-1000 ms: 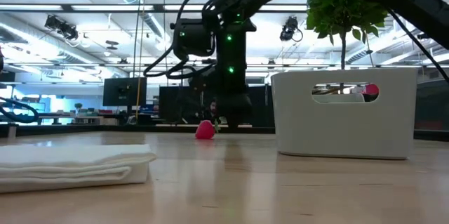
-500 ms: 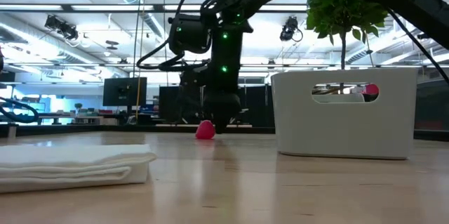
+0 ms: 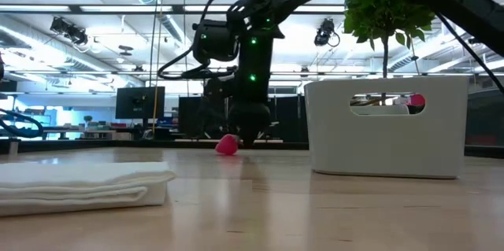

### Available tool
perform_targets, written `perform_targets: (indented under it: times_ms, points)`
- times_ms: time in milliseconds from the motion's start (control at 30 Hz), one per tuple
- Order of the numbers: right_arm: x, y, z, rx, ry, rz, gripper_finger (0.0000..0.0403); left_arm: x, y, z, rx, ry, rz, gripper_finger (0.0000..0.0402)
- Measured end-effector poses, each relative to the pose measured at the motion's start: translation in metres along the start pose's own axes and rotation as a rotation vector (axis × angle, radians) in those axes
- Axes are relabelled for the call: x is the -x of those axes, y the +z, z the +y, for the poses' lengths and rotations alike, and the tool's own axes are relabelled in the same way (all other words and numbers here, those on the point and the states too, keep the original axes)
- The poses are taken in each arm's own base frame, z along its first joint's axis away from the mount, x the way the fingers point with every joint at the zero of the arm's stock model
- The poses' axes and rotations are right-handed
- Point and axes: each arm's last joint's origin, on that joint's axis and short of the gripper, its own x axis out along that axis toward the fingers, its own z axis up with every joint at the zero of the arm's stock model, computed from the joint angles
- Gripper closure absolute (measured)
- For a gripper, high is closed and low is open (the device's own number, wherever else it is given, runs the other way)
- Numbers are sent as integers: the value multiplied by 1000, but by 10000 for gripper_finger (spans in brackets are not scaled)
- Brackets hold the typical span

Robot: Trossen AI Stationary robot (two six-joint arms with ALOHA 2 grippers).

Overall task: Pick and placing Produce into tupperware
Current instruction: Put the red strawberry into the gray bin

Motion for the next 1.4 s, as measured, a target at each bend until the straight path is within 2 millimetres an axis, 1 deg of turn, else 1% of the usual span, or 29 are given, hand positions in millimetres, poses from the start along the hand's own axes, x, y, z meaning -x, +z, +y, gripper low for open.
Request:
perform_targets:
  times_ms: [33, 67, 267, 433, 500, 567, 633, 700, 767, 833, 900, 1000, 1067, 1167, 1233, 1300, 1400]
  points:
    - [-1, 0, -2, -5, 16, -1, 376, 0, 0, 0, 0, 0, 0, 290]
    - [-2, -1, -3, -8, 23, 0, 388, 0, 0, 0, 0, 0, 0, 291]
    - [-3, -1, -7, -38, 25, 2, 397, 0, 0, 0, 0, 0, 0, 286]
    - [-1, 0, -3, -5, 24, -2, 399, 0, 0, 0, 0, 0, 0, 287]
    - [1, 0, 0, 8, -26, 2, 400, 0, 0, 0, 0, 0, 0, 290]
    - [7, 1, 2, 16, -126, 7, 400, 0, 0, 0, -1, 0, 0, 291]
    - [21, 2, 1, 19, -188, -14, 401, 0, 0, 0, 0, 0, 0, 290]
    - [41, 2, -1, -8, -194, -57, 401, 0, 0, 0, -1, 0, 0, 288]
    - [66, 0, -4, -48, -196, -103, 401, 0, 0, 0, -1, 0, 0, 286]
    - [96, -6, -3, -80, -192, -141, 401, 0, 0, 0, -1, 0, 0, 285]
    - [130, -17, -3, -139, -164, -174, 402, 0, 0, 0, -1, 0, 0, 287]
    - [176, -42, 3, -240, -78, -182, 402, 0, 0, 0, 0, 0, 0, 291]
    - [198, -57, 14, -261, -45, -178, 402, 0, 0, 0, 0, 0, 0, 291]
    - [219, -78, 36, -297, -11, -174, 403, 0, 0, 0, 0, 0, 0, 288]
    - [225, -91, 53, -337, 13, -173, 403, 0, 0, 0, 1, 0, 0, 285]
    - [223, -105, 71, -372, 23, -145, 403, 0, 0, 0, 10, 0, 0, 285]
    - [204, -123, 100, -412, 30, -59, 403, 0, 0, 0, 26, 0, 0, 289]
